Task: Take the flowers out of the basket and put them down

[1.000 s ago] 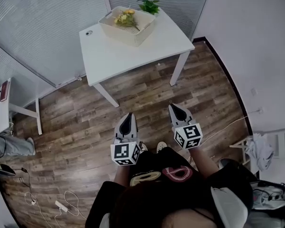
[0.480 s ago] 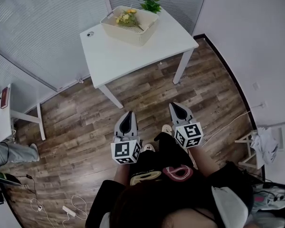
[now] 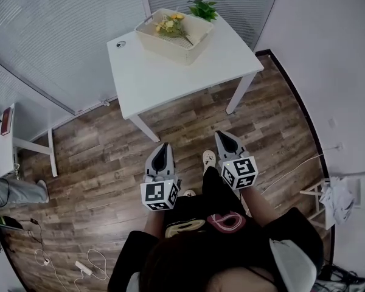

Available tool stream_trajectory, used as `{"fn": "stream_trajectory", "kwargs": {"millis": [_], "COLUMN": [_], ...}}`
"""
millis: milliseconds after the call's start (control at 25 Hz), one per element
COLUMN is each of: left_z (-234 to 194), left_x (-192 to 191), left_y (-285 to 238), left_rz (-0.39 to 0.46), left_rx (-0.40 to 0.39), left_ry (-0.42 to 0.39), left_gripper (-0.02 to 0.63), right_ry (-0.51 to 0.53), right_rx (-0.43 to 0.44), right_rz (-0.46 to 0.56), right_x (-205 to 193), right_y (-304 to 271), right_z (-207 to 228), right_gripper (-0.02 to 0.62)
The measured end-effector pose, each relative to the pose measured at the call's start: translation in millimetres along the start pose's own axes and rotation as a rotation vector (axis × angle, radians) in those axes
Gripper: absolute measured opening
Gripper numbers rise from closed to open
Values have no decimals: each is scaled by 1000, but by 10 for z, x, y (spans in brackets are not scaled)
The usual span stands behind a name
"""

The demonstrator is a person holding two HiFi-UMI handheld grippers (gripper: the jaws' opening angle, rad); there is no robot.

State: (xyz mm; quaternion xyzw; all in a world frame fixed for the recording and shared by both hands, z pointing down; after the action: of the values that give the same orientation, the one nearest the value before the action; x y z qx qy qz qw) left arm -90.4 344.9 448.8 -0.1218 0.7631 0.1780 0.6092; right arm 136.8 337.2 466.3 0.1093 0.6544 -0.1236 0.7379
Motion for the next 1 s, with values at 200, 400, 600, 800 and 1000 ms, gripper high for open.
{"fn": "stream_trajectory", "kwargs": {"millis": [200,400,600,800,1000], "left_z": [-30,-23,41,69,126], "left_x": [-35,-66,-101,-128,-195], "left_y": [-338,-726,-1084,-1384,-1695], "left_rz": [-4,-11,-10,-4,3], "left_rx": [27,52,73,106,136], "left_ry": [-2,-3,-11,-20,-23], "left_gripper": [18,18,18,18,18], "right_ry": [0,-3,1,3,8], "right_rx": [31,60,100,139,170], "right_rz": [-20,-31,-40,-33,-43], "right_x": [-1,54,87,155,167], "right_y": [-330,-688,-1006,-1280,-1501], "right_z": [224,485,756,985,1261], "right_gripper": [11,11,11,11,11]}}
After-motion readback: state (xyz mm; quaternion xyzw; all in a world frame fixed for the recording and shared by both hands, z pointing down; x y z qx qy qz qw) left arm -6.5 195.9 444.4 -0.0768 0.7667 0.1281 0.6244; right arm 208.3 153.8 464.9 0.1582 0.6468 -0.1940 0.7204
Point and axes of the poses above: the fingertips, and each gripper's own axes: y backward along the fingers, z to its right, x out of its top, the point moved 7 cm from there along y, backward along the fingers, and after that the axes turned 15 degrees about z, right-handed, at the moved point
